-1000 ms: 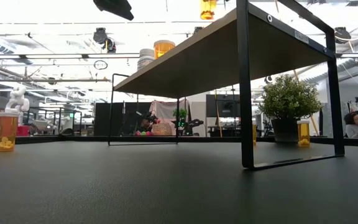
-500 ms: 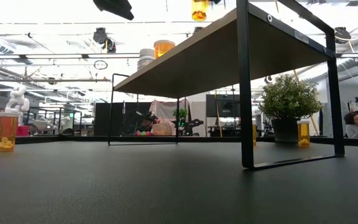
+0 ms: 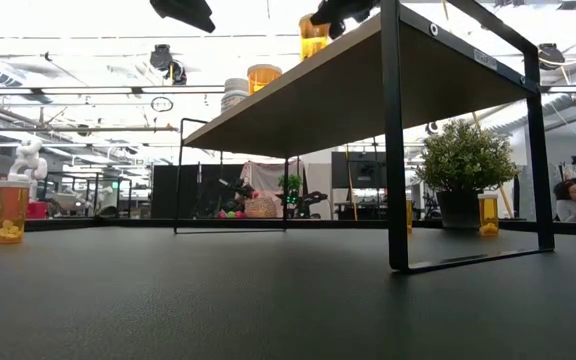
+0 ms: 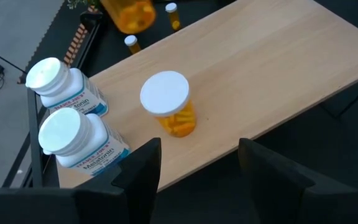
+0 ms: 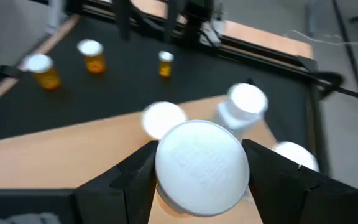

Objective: Pick and place medicine bottles onto shelf by color
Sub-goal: Put the top orange capsule bottle on the shelf aligned with the orange capsule bottle

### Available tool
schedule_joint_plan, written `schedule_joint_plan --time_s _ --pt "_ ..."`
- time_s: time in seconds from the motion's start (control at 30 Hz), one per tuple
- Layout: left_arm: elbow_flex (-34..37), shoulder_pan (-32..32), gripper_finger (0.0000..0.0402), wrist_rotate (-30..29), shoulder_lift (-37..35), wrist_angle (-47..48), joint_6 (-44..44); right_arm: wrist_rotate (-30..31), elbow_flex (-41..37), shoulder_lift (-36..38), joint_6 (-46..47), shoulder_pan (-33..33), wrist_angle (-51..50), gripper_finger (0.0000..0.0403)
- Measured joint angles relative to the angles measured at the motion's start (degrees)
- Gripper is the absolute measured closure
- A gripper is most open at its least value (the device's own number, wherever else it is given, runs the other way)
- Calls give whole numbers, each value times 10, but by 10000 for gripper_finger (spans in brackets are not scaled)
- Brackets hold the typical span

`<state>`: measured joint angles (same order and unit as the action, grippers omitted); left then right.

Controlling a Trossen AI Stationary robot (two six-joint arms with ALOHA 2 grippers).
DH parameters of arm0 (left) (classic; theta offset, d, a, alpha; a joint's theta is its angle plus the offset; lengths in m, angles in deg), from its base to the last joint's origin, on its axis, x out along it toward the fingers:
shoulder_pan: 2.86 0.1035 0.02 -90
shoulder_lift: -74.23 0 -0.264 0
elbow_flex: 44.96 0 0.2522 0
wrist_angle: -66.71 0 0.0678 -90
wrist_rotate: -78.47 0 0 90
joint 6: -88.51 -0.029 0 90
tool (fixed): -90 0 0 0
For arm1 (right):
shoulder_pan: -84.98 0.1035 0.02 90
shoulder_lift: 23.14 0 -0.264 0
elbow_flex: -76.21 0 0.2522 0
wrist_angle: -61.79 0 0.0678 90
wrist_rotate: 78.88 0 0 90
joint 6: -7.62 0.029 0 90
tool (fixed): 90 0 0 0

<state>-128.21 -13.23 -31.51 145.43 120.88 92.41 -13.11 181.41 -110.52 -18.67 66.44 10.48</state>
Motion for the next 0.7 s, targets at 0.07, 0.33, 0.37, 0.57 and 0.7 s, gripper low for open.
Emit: schedule_joint_plan --time_s 0.07,0.33,0.37,0.57,0.7 --pt "0 0 188 0 0 -1 1 -18 -18 0 0 -3 23 190" --pt "0 0 188 0 0 -3 1 -33 -89 1 12 -13 114 190" --pt "0 0 188 0 0 -3 0 -33 -97 1 15 -14 123 190" --pt "0 0 188 0 0 -4 0 -32 -137 1 24 -14 164 190" --pt "0 0 188 0 0 -4 0 -30 -154 1 30 -14 179 190"
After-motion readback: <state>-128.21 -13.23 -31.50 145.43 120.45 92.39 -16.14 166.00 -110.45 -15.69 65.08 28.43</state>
